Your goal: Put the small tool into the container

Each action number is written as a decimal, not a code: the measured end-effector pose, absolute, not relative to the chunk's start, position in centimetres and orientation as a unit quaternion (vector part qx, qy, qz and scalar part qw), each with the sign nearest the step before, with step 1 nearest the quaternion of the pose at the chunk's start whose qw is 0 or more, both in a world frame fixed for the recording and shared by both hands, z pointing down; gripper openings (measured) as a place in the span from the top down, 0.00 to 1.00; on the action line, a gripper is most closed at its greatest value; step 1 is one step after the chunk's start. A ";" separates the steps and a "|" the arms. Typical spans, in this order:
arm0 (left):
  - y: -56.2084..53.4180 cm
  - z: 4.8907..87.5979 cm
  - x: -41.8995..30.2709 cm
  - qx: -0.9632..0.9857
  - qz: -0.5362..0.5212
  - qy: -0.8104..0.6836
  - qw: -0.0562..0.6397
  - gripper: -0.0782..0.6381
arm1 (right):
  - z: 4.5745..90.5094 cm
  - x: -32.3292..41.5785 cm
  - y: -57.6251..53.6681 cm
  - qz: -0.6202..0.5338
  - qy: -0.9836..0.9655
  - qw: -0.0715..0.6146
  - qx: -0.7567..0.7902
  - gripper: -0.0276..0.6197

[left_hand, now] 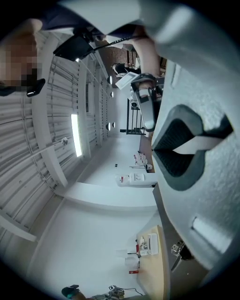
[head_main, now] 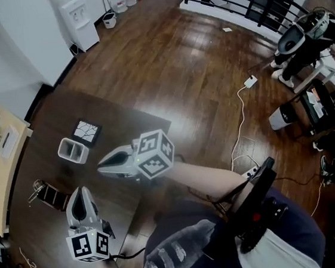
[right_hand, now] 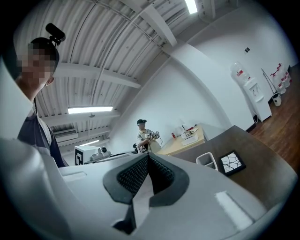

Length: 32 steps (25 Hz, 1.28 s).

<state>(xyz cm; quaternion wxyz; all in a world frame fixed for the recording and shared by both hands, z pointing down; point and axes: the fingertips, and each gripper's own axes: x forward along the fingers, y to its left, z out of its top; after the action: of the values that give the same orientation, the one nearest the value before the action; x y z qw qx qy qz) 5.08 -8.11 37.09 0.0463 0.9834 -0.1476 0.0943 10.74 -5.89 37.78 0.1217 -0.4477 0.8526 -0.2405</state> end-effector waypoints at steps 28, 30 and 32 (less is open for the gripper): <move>-0.6 38.0 1.0 0.994 0.065 -0.028 0.088 0.89 | 36.0 4.1 1.8 -0.209 0.815 0.107 -0.530 0.96; 0.7 37.7 2.5 0.994 0.066 -0.022 0.085 0.89 | 35.9 5.2 3.1 -0.206 0.814 0.111 -0.532 0.96; 2.2 37.4 4.2 0.994 0.068 -0.012 0.080 0.89 | 35.6 6.6 4.5 -0.203 0.813 0.116 -0.533 0.96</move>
<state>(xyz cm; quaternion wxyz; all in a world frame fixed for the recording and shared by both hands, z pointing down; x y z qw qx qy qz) 4.18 2.23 37.42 0.0796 0.9944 -0.0122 0.0680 6.65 4.45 35.64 0.1159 -0.5334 0.8129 -0.2030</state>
